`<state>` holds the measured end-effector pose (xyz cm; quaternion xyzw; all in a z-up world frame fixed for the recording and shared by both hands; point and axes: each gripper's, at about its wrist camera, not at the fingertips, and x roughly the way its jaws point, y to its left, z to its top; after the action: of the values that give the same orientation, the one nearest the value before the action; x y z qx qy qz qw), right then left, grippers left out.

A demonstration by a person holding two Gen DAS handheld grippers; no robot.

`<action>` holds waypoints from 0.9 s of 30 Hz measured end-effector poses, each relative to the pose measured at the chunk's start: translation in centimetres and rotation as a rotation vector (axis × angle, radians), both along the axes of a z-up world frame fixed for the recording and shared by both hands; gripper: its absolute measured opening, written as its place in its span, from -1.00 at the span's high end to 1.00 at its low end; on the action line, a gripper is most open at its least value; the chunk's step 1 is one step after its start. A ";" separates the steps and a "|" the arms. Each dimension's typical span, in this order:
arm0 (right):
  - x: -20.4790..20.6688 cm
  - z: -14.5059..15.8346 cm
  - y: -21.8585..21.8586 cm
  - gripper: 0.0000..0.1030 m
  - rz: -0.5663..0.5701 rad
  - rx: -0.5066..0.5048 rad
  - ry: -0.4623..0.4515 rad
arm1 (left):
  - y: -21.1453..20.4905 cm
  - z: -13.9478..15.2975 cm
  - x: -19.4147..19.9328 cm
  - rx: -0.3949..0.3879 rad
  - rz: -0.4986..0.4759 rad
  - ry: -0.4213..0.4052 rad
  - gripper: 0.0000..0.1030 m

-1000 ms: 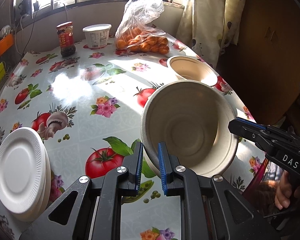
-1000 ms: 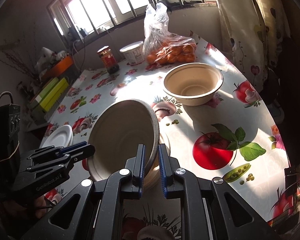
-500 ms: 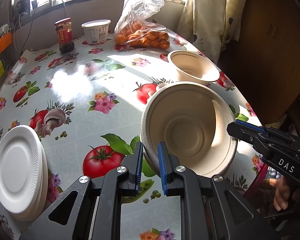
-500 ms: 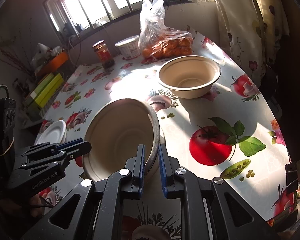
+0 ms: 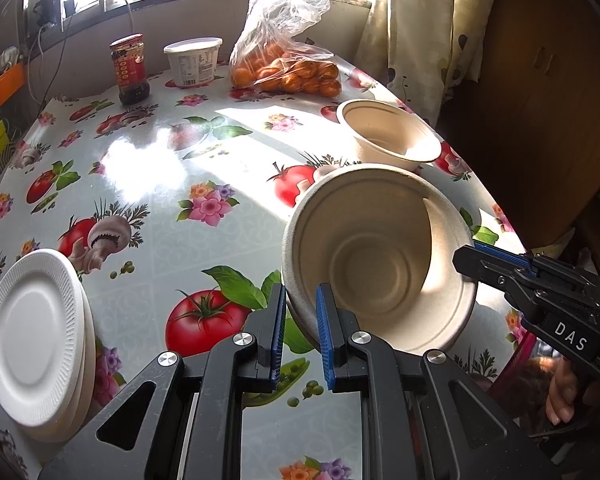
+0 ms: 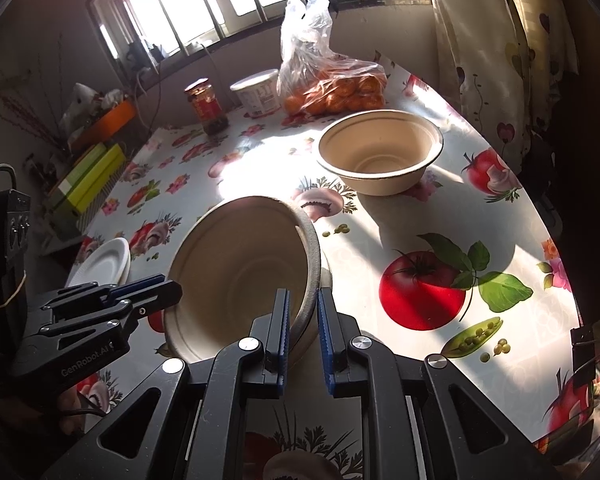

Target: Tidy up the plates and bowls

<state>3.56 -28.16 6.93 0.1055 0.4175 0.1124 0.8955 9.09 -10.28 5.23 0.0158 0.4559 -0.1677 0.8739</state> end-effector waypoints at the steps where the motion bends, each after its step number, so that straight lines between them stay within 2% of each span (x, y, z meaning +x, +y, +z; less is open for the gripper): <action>1: 0.0 0.0 0.0 0.72 0.000 0.000 0.000 | 0.0 0.0 0.0 -0.001 0.000 0.001 0.69; 10: 0.1 -0.1 0.0 0.71 -0.002 0.001 0.000 | -0.1 0.0 0.0 0.000 0.000 -0.003 0.69; 15: 0.1 -0.2 0.0 0.58 -0.008 0.000 0.002 | 0.0 0.2 -0.1 0.005 0.003 -0.015 0.69; 27: 0.1 0.3 0.0 0.42 -0.018 0.000 -0.008 | 0.1 0.6 -0.1 0.012 0.007 -0.031 0.68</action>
<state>3.66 -28.14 7.26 0.1088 0.4129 0.1048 0.8981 8.98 -10.18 5.85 0.0222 0.4433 -0.1616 0.8814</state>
